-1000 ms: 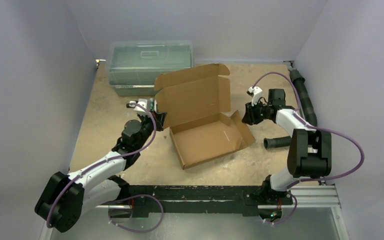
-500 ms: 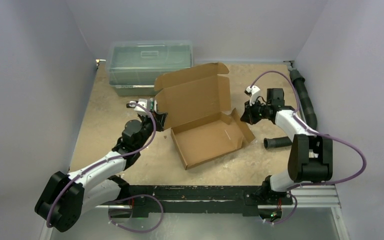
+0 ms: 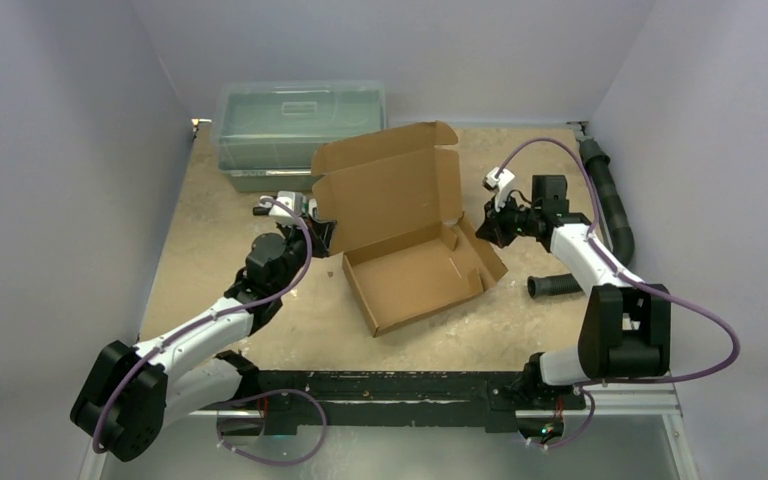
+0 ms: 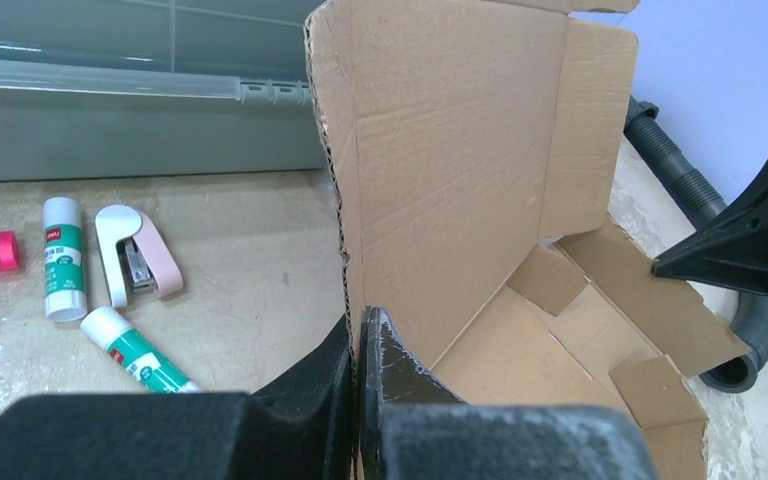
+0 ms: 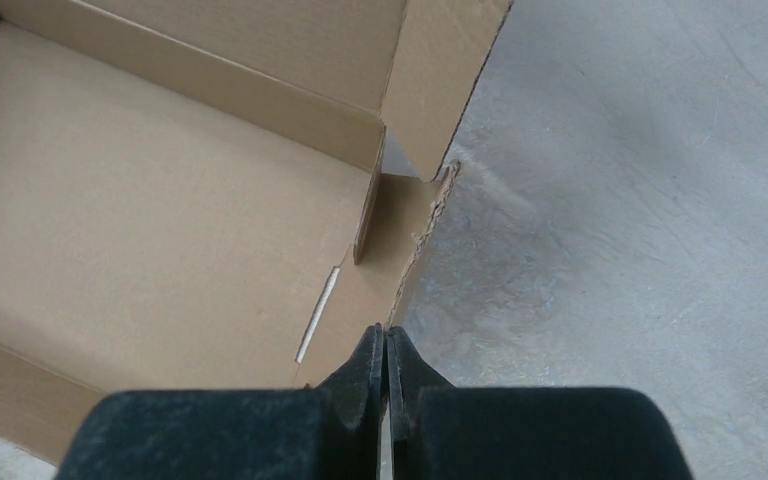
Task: Fold the paper box
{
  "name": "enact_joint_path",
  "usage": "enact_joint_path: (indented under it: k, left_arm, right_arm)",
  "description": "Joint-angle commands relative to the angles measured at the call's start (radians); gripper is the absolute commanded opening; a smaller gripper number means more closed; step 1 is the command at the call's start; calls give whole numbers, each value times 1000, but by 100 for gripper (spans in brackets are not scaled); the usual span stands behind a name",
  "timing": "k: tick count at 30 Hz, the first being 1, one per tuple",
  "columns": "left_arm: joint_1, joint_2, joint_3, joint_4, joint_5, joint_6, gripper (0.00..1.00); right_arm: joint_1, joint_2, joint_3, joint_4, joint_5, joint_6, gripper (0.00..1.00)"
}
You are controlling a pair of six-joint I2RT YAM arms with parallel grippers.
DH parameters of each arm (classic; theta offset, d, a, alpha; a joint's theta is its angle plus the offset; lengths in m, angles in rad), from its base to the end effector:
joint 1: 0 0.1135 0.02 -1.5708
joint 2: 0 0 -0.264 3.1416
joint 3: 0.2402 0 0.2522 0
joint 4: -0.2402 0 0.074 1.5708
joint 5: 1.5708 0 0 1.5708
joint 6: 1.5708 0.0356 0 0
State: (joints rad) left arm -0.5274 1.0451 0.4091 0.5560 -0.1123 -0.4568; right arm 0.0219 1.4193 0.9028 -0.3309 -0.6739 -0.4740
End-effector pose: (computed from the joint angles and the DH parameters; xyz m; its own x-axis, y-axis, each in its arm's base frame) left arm 0.2001 -0.1119 0.2359 -0.2400 -0.3674 -0.8986 0.3318 0.8388 -0.4316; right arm 0.2896 0.0286 0.2294 -0.4705 -0.3670 -0.8025 -0.7247 0.6795 0.1140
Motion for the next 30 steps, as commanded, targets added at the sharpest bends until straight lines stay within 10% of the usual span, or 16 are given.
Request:
enact_joint_path:
  k: [1,30]
  left_arm:
    - [-8,-4,47,13,-21,-28,0]
    - [-10,-11,67,-69,-109,-67,0]
  right_arm:
    - [23,-18,-1,-19,-34,-48,0]
    - [106,-76,-45,-46,-3,-193,0]
